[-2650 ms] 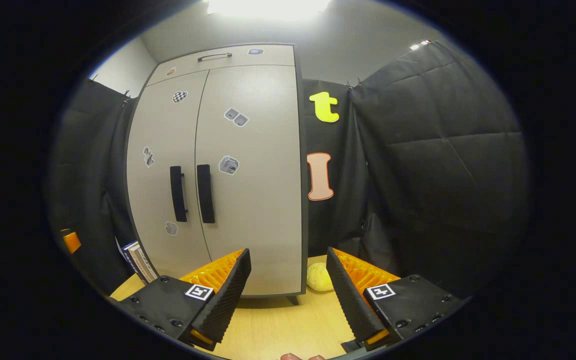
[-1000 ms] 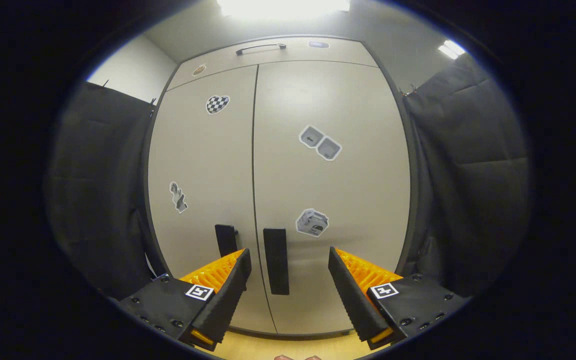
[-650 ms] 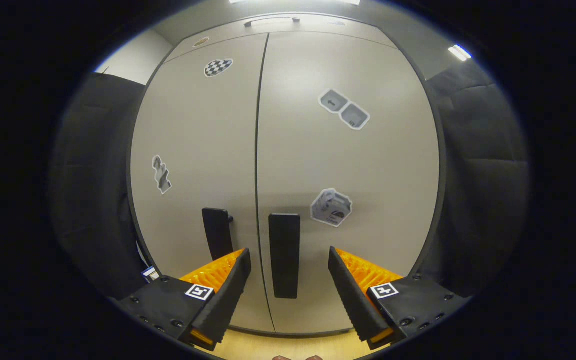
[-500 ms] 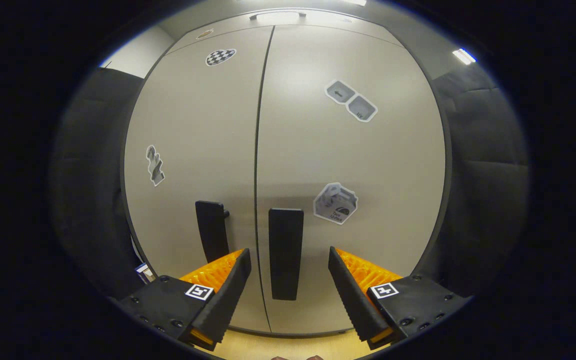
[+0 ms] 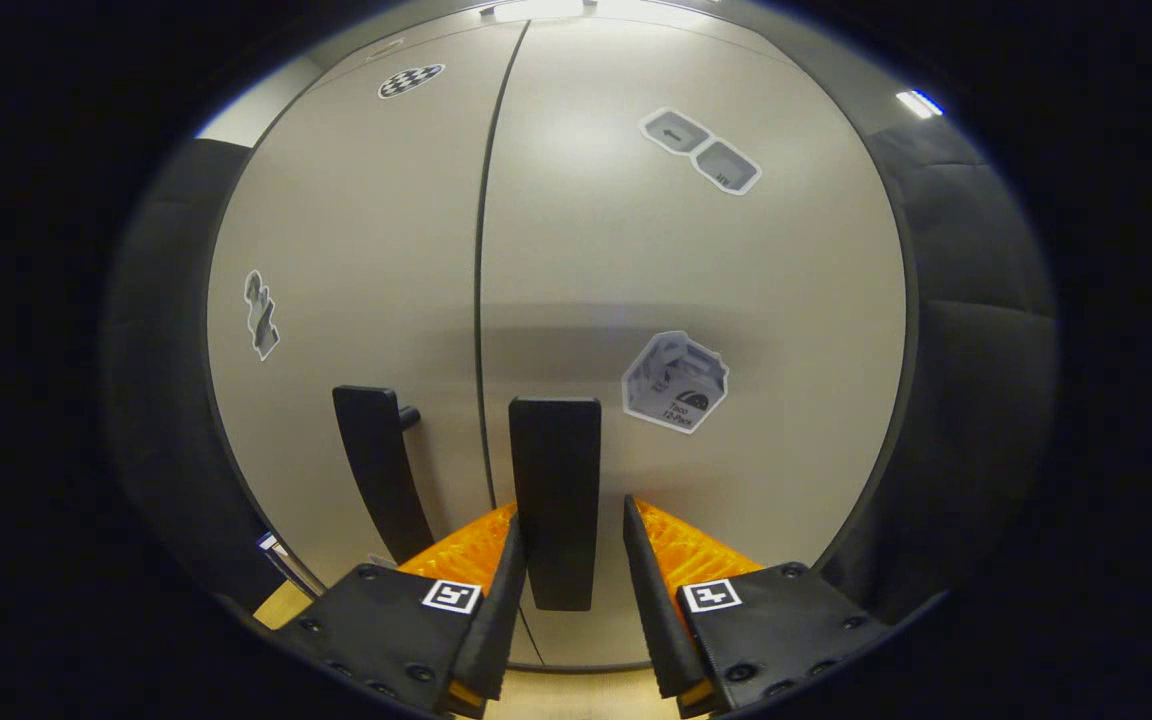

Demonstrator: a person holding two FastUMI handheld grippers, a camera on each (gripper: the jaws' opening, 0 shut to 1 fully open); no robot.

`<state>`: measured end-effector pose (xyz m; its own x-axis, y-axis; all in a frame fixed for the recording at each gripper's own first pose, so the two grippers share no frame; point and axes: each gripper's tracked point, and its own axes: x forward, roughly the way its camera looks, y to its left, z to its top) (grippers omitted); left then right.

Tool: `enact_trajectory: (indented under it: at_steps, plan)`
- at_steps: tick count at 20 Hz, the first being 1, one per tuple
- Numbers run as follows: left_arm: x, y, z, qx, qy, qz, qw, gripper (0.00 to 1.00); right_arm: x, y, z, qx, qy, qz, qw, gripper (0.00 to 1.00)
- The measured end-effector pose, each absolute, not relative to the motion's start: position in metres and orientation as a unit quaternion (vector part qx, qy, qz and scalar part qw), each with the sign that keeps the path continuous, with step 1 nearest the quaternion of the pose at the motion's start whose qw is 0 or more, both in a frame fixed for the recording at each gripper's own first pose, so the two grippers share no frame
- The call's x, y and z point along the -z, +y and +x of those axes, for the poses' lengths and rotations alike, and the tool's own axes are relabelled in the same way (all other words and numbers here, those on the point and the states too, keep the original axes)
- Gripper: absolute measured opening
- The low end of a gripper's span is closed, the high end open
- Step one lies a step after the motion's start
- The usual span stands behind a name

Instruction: Open the right door of the double-door shoe cabinet with the right hand, and open the left door with the left hand.

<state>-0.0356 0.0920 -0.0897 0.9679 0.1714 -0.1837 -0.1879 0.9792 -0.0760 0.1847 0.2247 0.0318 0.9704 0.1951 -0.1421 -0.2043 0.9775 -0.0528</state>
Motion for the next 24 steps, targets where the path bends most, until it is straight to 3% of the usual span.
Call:
enact_trajectory:
  at_steps: [1,3,4,10,24]
  plan:
    - [0.091,0.090,-0.036,-0.088,0.089,-0.045,0.991,0.94,-0.030,0.231,0.180,-0.115,0.073,-0.027,0.990,0.53]
    - [0.092,0.083,-0.036,-0.081,0.090,-0.044,0.992,0.94,-0.030,0.230,0.184,-0.114,0.072,-0.024,0.991,0.36]
    - [0.092,0.079,-0.037,-0.077,0.092,-0.042,0.992,0.94,-0.032,0.230,0.183,-0.113,0.068,-0.022,0.991,0.36]
    - [0.095,0.063,-0.042,-0.057,0.096,-0.027,0.993,0.94,-0.032,0.231,0.182,-0.132,0.049,-0.014,0.990,0.12]
    - [0.090,0.018,-0.038,-0.023,0.084,-0.027,0.996,0.95,-0.026,0.213,0.144,-0.175,0.061,-0.039,0.982,0.12]
